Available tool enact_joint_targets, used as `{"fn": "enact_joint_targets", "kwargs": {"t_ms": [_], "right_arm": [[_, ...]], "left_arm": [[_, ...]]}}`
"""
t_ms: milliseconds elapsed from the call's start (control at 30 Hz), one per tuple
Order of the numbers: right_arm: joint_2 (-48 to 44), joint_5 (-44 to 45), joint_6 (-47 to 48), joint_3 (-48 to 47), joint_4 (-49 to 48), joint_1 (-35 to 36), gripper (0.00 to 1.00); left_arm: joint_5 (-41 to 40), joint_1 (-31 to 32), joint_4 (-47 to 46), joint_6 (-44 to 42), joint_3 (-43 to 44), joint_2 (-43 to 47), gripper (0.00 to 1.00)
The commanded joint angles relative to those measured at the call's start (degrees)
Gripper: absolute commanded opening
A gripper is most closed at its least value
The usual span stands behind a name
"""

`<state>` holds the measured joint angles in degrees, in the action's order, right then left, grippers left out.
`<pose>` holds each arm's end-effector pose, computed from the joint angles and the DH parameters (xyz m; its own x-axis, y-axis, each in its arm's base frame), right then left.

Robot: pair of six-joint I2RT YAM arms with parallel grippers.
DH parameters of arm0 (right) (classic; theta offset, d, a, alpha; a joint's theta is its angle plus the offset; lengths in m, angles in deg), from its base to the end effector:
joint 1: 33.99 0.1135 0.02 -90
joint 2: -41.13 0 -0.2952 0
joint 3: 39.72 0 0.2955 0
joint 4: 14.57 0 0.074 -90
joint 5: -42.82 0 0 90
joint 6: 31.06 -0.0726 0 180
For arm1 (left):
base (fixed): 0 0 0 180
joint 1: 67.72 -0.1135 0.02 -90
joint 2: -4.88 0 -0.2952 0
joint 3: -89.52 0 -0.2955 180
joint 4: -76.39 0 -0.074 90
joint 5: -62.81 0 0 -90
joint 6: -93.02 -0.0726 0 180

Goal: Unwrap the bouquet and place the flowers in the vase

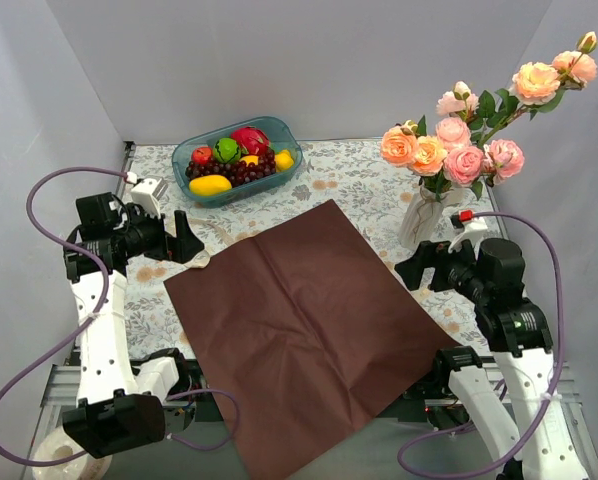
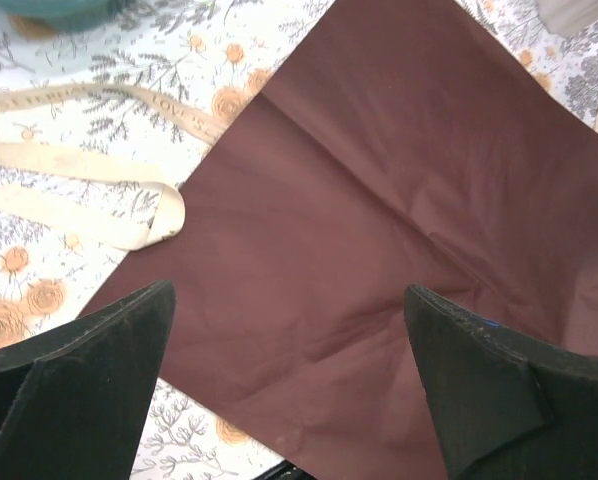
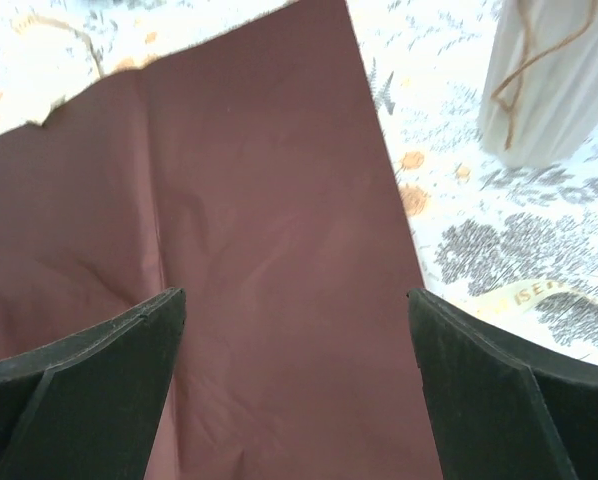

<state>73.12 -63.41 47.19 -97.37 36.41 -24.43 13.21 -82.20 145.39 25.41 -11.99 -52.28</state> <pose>0.1602 0.0476 0.3364 -0.4961 0.1147 -0.8607 -0.3142 0.9004 0.3011 0.2269 0.0100 0.3734 -0.7503 -0.4933 -0.4401 -0.0580 0.7123 -0.6995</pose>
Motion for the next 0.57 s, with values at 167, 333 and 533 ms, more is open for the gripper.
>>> {"fn": "enact_joint_targets", "kwargs": {"t_ms": [167, 333, 533], "right_arm": [[-6.6, 11.9, -4.5, -1.9, -2.9, 0.3, 0.98], [-8.5, 13.5, -5.4, -1.3, -2.0, 0.5, 0.98], [-8.6, 18.0, -6.3, -3.0, -0.2, 0.6, 0.98]], "left_arm": [[-3.6, -0.2, -4.9, 2.1, -6.2, 2.5, 0.98], [-4.0, -0.2, -6.5, 3.2, -8.2, 2.2, 0.98], [-2.9, -0.2, -8.4, 4.1, -9.6, 2.5, 0.98]]}}
